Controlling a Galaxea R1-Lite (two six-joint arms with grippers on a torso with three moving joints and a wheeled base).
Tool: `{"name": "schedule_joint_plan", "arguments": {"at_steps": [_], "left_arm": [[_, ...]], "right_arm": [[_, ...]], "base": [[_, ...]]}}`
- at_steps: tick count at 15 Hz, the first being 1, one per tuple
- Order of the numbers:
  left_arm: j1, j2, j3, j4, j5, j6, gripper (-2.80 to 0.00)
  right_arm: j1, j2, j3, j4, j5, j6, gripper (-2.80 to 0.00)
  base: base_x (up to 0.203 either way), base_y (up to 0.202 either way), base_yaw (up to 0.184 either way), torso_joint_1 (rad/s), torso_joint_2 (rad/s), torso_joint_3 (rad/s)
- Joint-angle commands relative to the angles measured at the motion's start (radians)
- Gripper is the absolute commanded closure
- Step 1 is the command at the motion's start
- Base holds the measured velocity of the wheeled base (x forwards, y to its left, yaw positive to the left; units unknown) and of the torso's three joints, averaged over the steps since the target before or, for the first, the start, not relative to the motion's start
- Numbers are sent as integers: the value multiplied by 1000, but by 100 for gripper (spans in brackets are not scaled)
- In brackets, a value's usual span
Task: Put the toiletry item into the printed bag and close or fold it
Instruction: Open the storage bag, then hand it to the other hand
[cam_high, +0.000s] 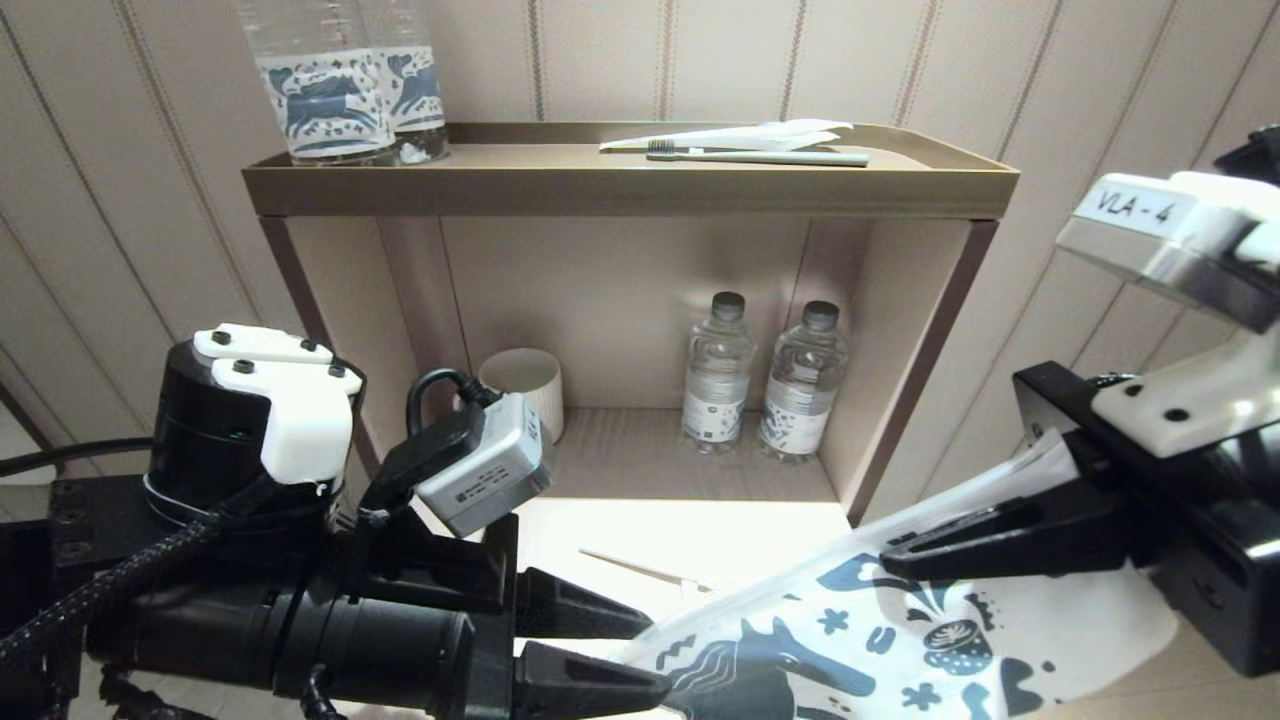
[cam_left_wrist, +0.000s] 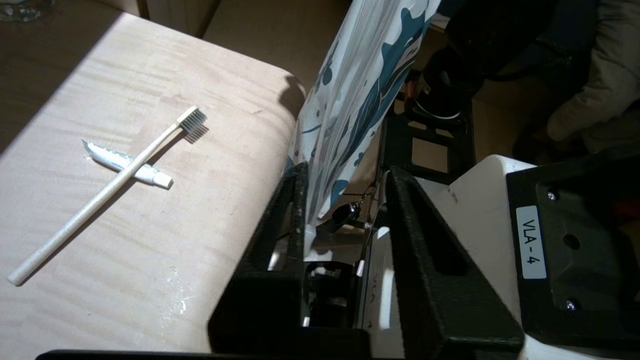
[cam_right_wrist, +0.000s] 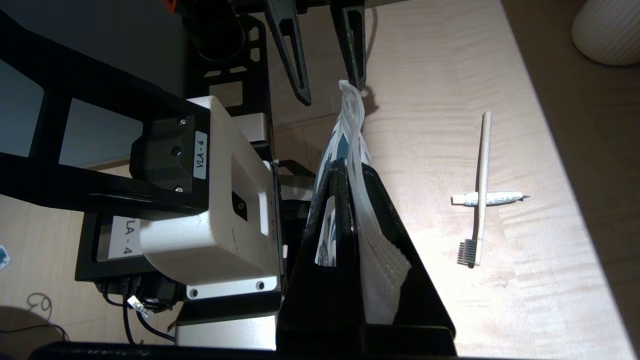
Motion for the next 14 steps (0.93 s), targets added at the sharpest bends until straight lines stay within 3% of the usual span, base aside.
{"name": "schedule_joint_plan", "arguments": {"at_steps": [1,5,10,14], "left_arm": [[0,11,-4,0,-4,0,-280],[18,9,6,0,-2,-1,-280],[103,2,72,-11,-10,-2,-280],[130,69,153,-262,-25,-11,-280]], "right_arm": [[0,4,3,3,5,-3,0],[-1,2,6,3,3,-2,0],[-22,-17,-9,4,9,-1,0],[-20,-35,-23,5,32,3,0]], "base": [[0,0,0,0,0,0],[0,0,0,0,0,0],[0,0,0,0,0,0],[0,0,0,0,0,0]]}}
